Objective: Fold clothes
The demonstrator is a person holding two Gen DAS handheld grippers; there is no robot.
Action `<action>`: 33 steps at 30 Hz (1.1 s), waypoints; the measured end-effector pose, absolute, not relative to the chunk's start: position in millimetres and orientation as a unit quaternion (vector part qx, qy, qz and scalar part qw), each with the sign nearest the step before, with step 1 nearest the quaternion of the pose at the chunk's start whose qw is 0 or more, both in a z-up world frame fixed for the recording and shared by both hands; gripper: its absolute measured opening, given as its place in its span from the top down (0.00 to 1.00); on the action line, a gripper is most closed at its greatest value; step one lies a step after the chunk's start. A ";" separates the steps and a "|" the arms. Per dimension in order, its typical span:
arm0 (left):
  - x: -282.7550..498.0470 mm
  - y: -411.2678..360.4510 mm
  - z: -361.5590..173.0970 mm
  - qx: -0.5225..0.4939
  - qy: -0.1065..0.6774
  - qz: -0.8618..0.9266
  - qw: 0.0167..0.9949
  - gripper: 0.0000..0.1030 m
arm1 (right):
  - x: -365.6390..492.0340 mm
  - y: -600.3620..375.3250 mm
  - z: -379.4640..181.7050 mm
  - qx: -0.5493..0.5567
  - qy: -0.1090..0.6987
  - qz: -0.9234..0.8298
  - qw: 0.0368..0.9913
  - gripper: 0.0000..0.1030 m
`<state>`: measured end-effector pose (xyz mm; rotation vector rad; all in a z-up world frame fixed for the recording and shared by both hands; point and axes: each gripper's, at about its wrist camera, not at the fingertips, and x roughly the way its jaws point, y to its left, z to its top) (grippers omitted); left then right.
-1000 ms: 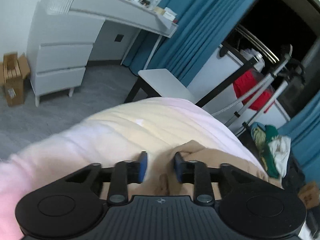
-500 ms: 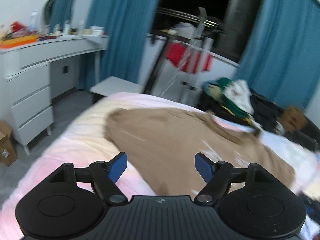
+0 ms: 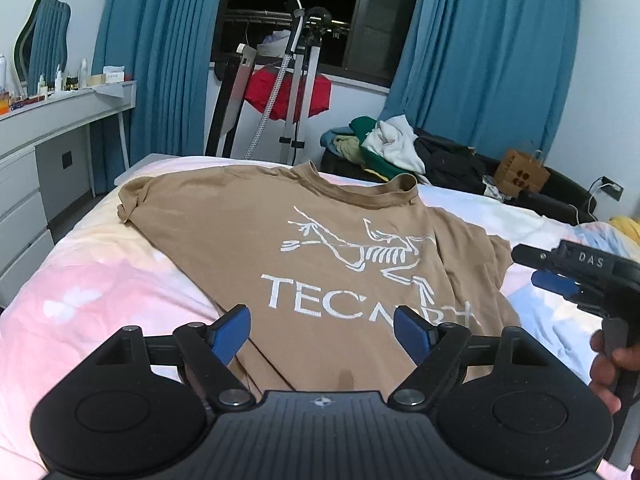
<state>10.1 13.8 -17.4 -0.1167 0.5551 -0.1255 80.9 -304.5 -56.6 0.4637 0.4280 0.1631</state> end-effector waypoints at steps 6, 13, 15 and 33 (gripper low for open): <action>9.3 21.8 -27.4 -0.065 0.272 -0.067 0.958 0.03 | 92.0 -314.7 -64.1 0.262 0.227 0.076 0.935 0.25; 15.8 18.7 -40.9 -0.050 0.286 -0.068 0.955 0.00 | 101.0 -339.2 -82.3 0.348 0.252 0.053 0.901 0.25; 17.8 18.1 -44.5 -0.049 0.291 -0.070 0.953 0.00 | 102.0 -343.0 -83.6 0.355 0.251 0.044 0.900 0.25; 44.7 8.0 -80.4 -0.027 0.340 -0.073 0.937 0.00 | 208.6 -502.1 -158.9 0.561 0.208 -0.056 0.800 0.46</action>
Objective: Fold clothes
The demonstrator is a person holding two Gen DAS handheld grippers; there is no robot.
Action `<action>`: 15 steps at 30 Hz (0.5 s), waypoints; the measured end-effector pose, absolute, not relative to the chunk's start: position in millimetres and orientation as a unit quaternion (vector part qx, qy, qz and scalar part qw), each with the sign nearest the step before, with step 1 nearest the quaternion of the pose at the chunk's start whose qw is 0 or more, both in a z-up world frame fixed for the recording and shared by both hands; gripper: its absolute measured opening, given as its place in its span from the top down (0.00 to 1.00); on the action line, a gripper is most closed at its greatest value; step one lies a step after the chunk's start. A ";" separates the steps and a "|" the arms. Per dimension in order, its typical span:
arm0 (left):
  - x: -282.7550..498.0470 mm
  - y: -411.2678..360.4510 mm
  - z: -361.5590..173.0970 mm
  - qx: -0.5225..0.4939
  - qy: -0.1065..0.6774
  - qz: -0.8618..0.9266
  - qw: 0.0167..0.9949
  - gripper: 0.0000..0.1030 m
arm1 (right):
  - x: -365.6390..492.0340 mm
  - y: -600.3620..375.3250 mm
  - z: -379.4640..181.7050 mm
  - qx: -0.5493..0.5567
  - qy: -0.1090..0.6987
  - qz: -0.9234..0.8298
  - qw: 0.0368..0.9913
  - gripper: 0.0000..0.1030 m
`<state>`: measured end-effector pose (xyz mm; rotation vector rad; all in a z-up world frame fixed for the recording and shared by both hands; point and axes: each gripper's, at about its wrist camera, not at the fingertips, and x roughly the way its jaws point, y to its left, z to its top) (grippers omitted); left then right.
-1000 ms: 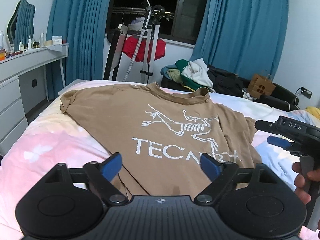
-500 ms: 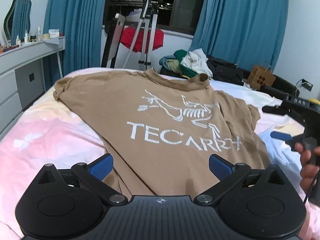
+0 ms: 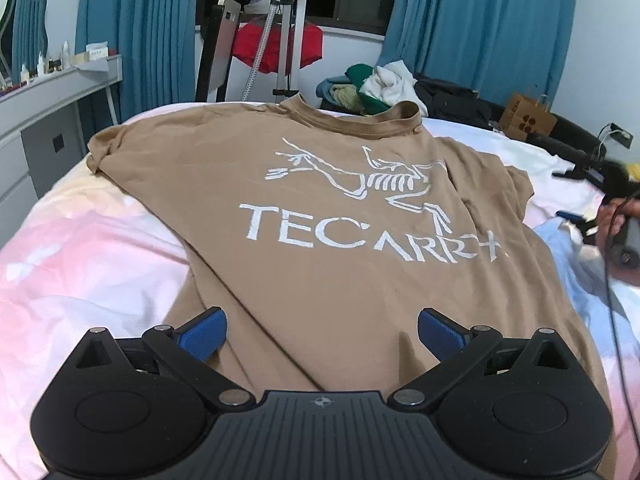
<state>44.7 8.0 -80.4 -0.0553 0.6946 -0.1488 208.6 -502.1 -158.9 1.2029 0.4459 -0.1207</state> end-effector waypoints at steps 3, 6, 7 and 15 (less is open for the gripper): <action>53.0 7.4 -82.9 -0.038 0.343 -0.073 0.936 0.00 | 227.5 -501.9 -174.1 0.563 0.220 -0.021 0.796 0.49; 58.9 8.2 -86.0 -0.044 0.348 -0.068 0.934 0.00 | 249.5 -486.1 -169.1 0.519 0.234 0.009 0.822 0.49; 60.3 8.8 -87.2 -0.047 0.351 -0.066 0.933 0.00 | 255.8 -480.2 -167.5 0.505 0.239 0.016 0.829 0.63; 60.4 23.1 -82.7 -0.096 0.353 -0.051 0.929 0.00 | 244.9 -459.2 -118.3 0.425 0.187 0.025 0.885 0.95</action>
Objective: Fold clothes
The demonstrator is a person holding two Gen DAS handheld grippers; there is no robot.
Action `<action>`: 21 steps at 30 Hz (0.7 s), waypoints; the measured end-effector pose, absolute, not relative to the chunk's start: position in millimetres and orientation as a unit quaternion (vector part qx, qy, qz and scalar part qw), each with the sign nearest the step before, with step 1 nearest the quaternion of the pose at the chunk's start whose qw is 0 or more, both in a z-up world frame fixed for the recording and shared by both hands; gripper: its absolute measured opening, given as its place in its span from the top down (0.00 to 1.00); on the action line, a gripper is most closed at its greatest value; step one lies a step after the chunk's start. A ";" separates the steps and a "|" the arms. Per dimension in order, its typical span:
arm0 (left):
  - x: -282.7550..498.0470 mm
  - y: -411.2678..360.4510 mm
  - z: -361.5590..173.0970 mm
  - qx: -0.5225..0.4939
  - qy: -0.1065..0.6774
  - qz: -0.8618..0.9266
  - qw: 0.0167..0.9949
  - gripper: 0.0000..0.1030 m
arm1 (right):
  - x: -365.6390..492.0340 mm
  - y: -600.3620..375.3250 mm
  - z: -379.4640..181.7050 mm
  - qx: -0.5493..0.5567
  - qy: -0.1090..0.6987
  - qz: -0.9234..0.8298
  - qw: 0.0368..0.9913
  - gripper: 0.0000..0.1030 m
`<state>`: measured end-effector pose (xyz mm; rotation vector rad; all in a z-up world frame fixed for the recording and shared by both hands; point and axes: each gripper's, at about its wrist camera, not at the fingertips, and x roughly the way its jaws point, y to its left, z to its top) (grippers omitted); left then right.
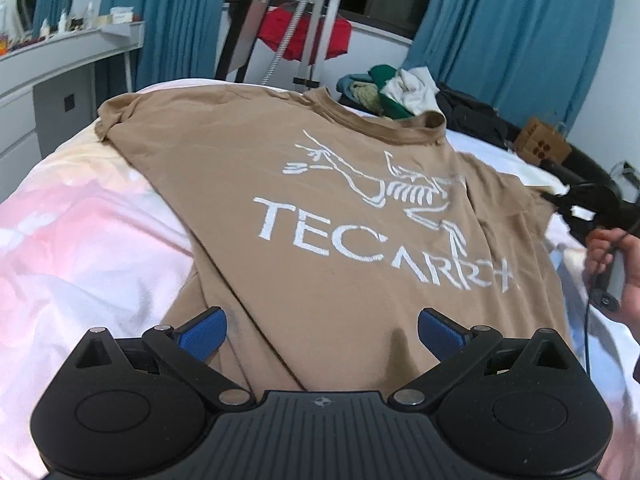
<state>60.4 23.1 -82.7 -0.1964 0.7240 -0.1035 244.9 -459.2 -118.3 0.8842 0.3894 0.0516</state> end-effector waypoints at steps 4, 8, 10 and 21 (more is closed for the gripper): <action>59.4 33.0 -79.6 -0.123 0.355 -0.041 0.926 0.00 | 222.3 -444.3 -68.5 0.347 0.128 0.010 0.929 0.95; 58.1 39.2 -76.0 -0.141 0.353 -0.035 0.924 0.00 | 196.9 -430.2 -44.2 0.287 0.077 -0.035 0.954 0.93; 56.7 40.2 -74.4 -0.145 0.351 -0.032 0.925 0.00 | 189.0 -433.3 -47.2 0.293 0.075 -0.058 0.952 0.92; 51.6 34.5 -68.3 -0.147 0.342 -0.043 0.927 0.00 | 156.3 -490.3 -97.1 0.465 0.130 -0.071 0.873 0.39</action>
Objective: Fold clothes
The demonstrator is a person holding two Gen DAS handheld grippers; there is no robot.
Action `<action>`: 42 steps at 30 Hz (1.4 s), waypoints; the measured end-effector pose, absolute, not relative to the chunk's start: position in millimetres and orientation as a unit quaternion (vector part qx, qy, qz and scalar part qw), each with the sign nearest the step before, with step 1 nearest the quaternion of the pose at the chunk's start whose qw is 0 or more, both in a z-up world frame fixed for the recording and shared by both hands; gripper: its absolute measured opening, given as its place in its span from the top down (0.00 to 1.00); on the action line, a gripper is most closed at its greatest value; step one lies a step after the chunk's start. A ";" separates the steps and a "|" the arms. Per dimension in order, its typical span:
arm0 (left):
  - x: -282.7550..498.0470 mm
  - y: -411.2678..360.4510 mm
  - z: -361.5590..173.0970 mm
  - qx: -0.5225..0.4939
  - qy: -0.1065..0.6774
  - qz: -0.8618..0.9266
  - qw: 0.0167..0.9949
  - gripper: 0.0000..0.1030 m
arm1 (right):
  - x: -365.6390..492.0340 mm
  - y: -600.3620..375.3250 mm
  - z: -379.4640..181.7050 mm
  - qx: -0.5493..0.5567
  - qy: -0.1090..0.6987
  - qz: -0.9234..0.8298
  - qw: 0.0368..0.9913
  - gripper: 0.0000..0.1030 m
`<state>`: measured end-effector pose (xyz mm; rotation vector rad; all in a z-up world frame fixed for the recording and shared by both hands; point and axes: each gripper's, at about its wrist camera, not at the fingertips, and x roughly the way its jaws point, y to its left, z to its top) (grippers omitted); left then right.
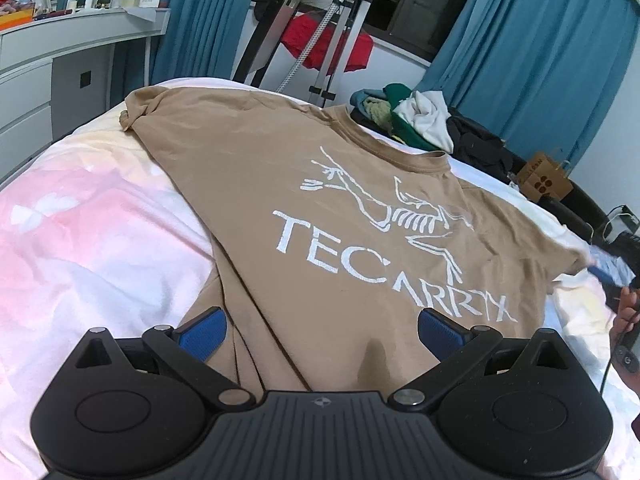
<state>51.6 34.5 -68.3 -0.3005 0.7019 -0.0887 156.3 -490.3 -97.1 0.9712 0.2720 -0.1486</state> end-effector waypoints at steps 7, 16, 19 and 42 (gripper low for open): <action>52.8 34.0 -68.9 -0.150 0.344 -0.046 0.926 0.00 | 161.0 -481.2 -108.8 0.392 0.244 -0.097 0.882 0.54; 59.3 31.3 -74.7 -0.149 0.351 -0.056 0.923 0.00 | 186.5 -430.8 -125.1 0.186 0.305 -0.038 0.933 0.55; 61.5 31.7 -77.0 -0.147 0.353 -0.056 0.922 0.00 | 193.8 -421.6 -133.2 0.141 0.316 -0.030 0.938 0.86; 60.3 45.8 -76.6 -0.183 0.360 -0.044 0.914 0.00 | 142.1 -519.0 -148.1 0.540 0.231 -0.094 0.804 0.89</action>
